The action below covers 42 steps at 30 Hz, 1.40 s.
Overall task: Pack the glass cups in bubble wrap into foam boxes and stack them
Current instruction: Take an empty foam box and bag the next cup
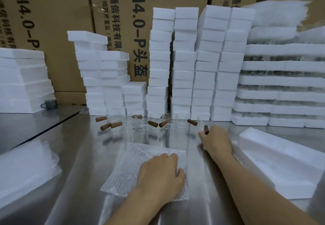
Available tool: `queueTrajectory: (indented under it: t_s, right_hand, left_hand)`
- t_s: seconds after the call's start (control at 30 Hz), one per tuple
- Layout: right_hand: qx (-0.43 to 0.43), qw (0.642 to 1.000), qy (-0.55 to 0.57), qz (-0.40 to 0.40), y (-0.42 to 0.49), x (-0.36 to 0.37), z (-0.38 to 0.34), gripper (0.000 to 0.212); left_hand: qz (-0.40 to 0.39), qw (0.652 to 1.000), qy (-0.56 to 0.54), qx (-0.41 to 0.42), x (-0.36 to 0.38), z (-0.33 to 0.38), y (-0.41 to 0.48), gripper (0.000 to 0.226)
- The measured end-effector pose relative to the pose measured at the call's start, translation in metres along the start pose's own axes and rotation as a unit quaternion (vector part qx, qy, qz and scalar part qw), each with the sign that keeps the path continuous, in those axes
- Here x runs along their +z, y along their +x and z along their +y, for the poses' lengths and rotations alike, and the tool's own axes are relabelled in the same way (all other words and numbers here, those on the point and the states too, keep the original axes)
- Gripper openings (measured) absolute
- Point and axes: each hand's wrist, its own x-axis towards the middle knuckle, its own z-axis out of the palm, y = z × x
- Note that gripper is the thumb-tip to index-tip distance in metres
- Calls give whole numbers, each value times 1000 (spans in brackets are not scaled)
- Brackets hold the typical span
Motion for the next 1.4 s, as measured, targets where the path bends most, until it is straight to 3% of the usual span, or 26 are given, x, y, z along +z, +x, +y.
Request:
queueTrajectory:
  t_s: [0.33, 0.5, 0.73, 0.93, 1.17, 1.27, 1.4]
  right_hand:
    - [-10, 990, -128, -59, -71, -36, 10, 28]
    - [20, 996, -32, -78, -101, -56, 16, 38]
    - [27, 987, 123, -99, -122, -61, 14, 49]
    - [-48, 955, 283, -73, -137, -65, -24, 31]
    - [-191, 929, 317, -14, -161, -78, -53, 12]
    - [-202, 924, 324, -12, -162, -80, -55, 16]
    - [-205, 918, 338, -12, -163, -80, -55, 15]
  left_hand:
    - [-8, 1000, -7, -11, -2, -2, 2, 28]
    - [3, 999, -23, -24, -1, -5, 4, 32]
    - [66, 988, -134, -42, -3, 2, 3, 39]
    - [81, 921, -379, -36, -8, 22, 2, 27]
    - [146, 761, -632, 8, -27, 41, -2, 25]
    - [164, 746, -645, 28, -31, 42, -4, 24]
    - [177, 764, -620, 37, -33, 41, -6, 25]
